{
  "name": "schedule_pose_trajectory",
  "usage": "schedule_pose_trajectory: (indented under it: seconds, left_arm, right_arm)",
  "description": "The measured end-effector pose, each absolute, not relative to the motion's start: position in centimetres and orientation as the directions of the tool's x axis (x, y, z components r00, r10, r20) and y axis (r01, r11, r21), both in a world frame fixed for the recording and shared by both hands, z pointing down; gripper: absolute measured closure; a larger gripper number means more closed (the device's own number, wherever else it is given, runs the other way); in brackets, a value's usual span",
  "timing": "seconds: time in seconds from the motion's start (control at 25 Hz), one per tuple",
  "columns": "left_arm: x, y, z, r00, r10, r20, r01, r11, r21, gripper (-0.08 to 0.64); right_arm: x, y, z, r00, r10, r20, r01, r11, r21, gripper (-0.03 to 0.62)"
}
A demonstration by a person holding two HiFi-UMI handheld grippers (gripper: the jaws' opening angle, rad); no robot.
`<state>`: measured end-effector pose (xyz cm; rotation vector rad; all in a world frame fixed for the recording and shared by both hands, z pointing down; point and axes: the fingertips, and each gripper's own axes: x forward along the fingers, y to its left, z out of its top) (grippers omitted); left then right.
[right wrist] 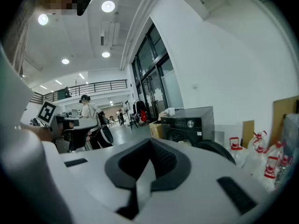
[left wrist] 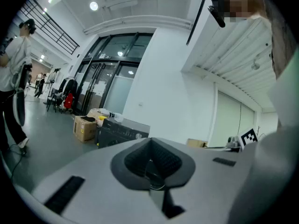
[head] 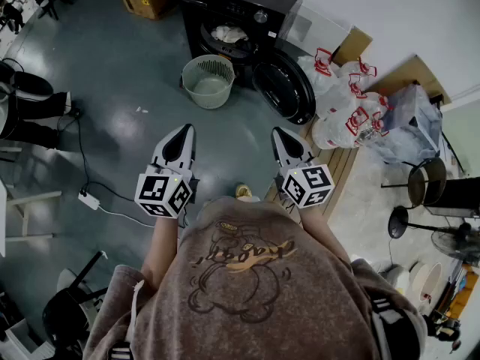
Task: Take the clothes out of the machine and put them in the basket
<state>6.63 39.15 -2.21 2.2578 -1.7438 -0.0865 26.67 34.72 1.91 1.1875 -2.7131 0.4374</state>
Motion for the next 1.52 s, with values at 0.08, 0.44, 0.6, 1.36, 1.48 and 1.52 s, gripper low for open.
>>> schedule_pose_trajectory:
  seconds: [0.08,0.44,0.6,1.36,1.48,1.52]
  left_arm:
    - [6.4,39.2,-2.0,0.27,-0.954,0.127,-0.938,-0.231,0.26,0.555]
    - [5.1,40.4,-0.6,0.31,-0.939,0.146,-0.927,-0.265,0.266,0.555]
    - [4.4,40.0,0.0,0.34,-0.93,0.143,-0.913,-0.289,0.289,0.555]
    - [-1.2,23.9,0.6,0.325,-0.932,0.16,-0.921,-0.275,0.275,0.555]
    - [-1.8,19.4,-0.3,0.313,-0.937,0.155,-0.924,-0.263,0.278,0.555]
    - [-2.0,17.9,-0.6,0.309,-0.939,0.152,-0.925,-0.26,0.278,0.555]
  right_arm:
    - [26.5,34.6,1.9,-0.667,-0.705,0.24,-0.745,0.634,-0.207,0.598]
    - [25.1,36.5,2.8,-0.646,-0.72,0.254,-0.763,0.604,-0.23,0.597]
    - [24.4,37.3,3.5,-0.638,-0.721,0.269,-0.77,0.597,-0.225,0.598]
    - [16.4,20.3,4.4,-0.685,-0.673,0.279,-0.728,0.65,-0.22,0.597]
    - [15.7,15.8,3.9,-0.691,-0.666,0.28,-0.721,0.657,-0.218,0.597]
    - [15.6,14.3,3.9,-0.692,-0.665,0.281,-0.721,0.659,-0.216,0.597]
